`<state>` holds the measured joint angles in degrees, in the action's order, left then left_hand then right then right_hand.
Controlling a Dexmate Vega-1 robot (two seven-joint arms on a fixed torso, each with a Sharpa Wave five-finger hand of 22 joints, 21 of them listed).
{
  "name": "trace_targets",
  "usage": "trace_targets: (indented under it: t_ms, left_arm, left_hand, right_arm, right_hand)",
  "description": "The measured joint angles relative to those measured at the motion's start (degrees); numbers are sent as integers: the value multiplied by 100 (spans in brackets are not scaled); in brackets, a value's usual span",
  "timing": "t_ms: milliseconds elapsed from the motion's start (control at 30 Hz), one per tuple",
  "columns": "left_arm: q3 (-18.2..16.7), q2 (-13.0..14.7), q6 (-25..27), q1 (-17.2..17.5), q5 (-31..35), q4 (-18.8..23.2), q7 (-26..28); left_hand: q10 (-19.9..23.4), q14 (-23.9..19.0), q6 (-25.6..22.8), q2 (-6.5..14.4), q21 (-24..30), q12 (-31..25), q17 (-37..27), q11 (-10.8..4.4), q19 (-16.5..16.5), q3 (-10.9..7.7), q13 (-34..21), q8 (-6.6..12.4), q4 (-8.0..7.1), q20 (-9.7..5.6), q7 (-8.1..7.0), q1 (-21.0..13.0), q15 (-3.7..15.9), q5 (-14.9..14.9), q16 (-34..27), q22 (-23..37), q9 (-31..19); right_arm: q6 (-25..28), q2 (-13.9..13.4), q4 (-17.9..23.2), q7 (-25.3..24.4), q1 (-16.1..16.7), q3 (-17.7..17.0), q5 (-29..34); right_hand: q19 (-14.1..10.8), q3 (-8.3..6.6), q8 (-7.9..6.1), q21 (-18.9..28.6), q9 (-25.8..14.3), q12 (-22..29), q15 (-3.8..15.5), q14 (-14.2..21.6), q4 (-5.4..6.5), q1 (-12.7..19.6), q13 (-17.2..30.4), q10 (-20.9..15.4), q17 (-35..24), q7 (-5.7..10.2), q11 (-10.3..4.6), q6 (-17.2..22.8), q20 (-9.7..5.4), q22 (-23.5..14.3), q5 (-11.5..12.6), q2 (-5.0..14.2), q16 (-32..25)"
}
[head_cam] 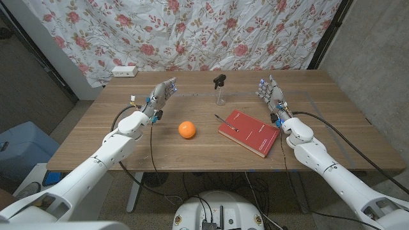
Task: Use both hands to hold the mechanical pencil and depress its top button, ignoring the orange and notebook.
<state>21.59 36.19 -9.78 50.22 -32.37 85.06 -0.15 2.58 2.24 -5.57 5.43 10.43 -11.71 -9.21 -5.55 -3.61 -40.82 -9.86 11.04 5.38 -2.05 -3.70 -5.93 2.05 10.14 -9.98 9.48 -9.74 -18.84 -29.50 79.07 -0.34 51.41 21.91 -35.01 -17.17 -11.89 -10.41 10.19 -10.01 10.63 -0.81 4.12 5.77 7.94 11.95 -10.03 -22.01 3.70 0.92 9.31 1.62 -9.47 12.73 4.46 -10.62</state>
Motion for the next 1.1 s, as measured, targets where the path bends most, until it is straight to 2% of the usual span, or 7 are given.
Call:
trace_targets:
  t_ms: [200, 233, 433, 633, 767, 933, 1100]
  left_arm:
    - [0, 0, 163, 0, 147, 0, -67]
    - [88, 328, 205, -102, 192, 336, -93]
    - [192, 475, 404, -215, 378, 498, -174]
    - [301, 583, 533, -321, 597, 639, -202]
    - [357, 646, 634, -371, 768, 733, -217]
    - [462, 823, 821, -460, 967, 967, -277]
    - [570, 1030, 1067, -583, 1221, 1213, -412]
  left_hand:
    - [101, -31, -102, -22, 0, 0, 0, -101, 0, -31, 0, 0, 250, 0, -102, -188, -31, 0, 0, -15, 0]
    - [110, -31, -122, -35, 0, 0, 0, -110, 0, -46, 0, 3, 282, 0, -122, -212, -30, 0, 0, -16, 0]
    - [215, -74, -195, -89, 0, 0, 0, -174, 0, -60, 0, 21, 455, 0, -195, -368, -12, 0, 0, -15, 0]
    - [365, -166, -355, -127, 0, 0, 1, -200, -61, -70, -1, 66, 512, -7, -254, -593, -23, 0, -6, -15, 1]
    - [477, -250, -440, -172, 0, 0, 1, -232, -131, -84, -1, 74, 525, -6, -296, -715, -25, 0, -22, -15, 1]
    - [531, -278, -524, -208, 0, 0, 1, -285, -144, -75, -1, 110, 535, 0, -318, -810, -9, 0, -22, -15, 1]
    - [612, -318, -584, -248, 0, 0, 1, -366, -197, -61, -1, 110, 549, -9, -379, -965, -30, 0, -22, -14, 1]
  right_arm:
    - [0, -3, -33, 0, -5, 0, 0]
    - [-26, -4, -58, 3, -18, 0, 41]
    - [-85, -11, -133, 50, -53, -5, 53]
    - [-136, -6, -198, 81, -74, -25, 51]
    - [-156, 3, -202, 78, -74, -33, 50]
    - [-166, 3, -175, 29, -45, -43, 52]
    - [-165, -22, -118, -11, -11, -54, 67]
  right_hand:
    - [0, -16, 0, 0, 0, 0, 0, 0, -17, 0, 0, 0, 24, 0, 0, 0, 0, 0, 0, 0, 0]
    - [0, -26, 0, 0, 0, 0, 0, 0, -26, 0, 0, 0, 24, -21, 0, 21, 0, 0, 0, 0, 0]
    - [0, -24, 0, 0, 1, 0, 0, 0, -24, 1, -19, 0, 50, -32, 0, 31, 0, 1, -1, 1, 0]
    - [0, -24, 0, 0, 1, 0, 0, -1, -24, 37, -24, 0, 87, -34, 0, 28, -82, 1, 22, 40, 0]
    - [63, -41, 0, 0, 1, 0, 113, -53, -41, -9, -51, 22, 138, -149, -21, -87, -144, 1, 22, 84, 0]
    - [124, -55, 0, 0, 1, 0, 133, -73, -55, -9, -77, 44, 189, -321, -43, -134, -204, 1, 43, 84, 0]
    - [144, -55, 0, 0, 15, 0, 165, -105, -55, -9, -77, 53, 209, -360, -52, -155, -247, 15, 43, 84, 0]
